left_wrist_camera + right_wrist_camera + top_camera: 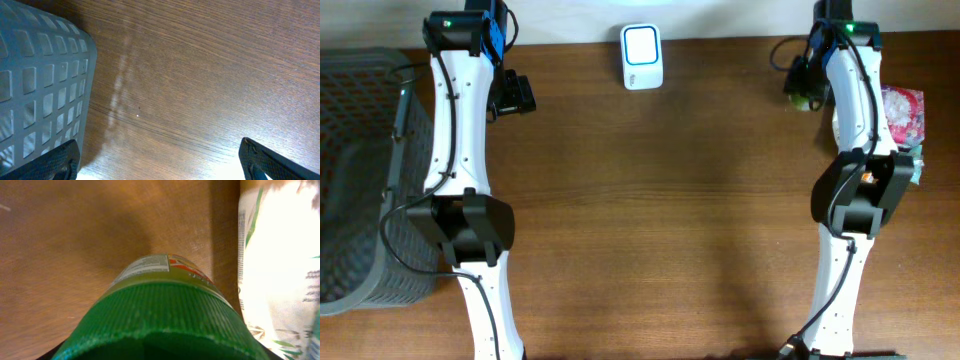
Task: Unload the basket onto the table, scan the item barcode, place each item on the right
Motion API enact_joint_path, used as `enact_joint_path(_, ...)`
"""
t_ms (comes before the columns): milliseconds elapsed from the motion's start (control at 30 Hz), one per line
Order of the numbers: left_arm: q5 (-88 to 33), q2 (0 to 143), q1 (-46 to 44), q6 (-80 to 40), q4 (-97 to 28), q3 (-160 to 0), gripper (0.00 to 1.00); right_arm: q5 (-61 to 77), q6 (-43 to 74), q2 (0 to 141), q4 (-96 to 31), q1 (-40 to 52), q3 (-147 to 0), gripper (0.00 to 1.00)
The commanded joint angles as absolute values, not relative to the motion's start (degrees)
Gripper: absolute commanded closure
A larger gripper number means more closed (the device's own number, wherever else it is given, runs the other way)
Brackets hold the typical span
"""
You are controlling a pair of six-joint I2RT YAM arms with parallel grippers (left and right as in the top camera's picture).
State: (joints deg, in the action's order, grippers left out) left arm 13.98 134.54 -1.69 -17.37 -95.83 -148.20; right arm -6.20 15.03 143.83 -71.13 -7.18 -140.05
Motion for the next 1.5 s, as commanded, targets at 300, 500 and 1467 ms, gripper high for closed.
enact_joint_path(300, 14.17, 134.47, -1.69, -16.93, -95.88, -148.03, 0.01, -6.55, 15.55, 129.03, -73.54, -10.96, -136.09, 0.01)
enact_joint_path(500, 14.17, 134.47, -1.69, -16.93, -95.88, -148.03, 0.01, -5.87, 24.4, 104.36, -86.37, -10.85, -136.07, 0.01)
enact_joint_path(1467, 14.17, 134.47, -1.69, -16.93, -95.88, -148.03, 0.01, 5.15, 10.63, 44.93, -68.6, 15.62, -70.5, 0.01)
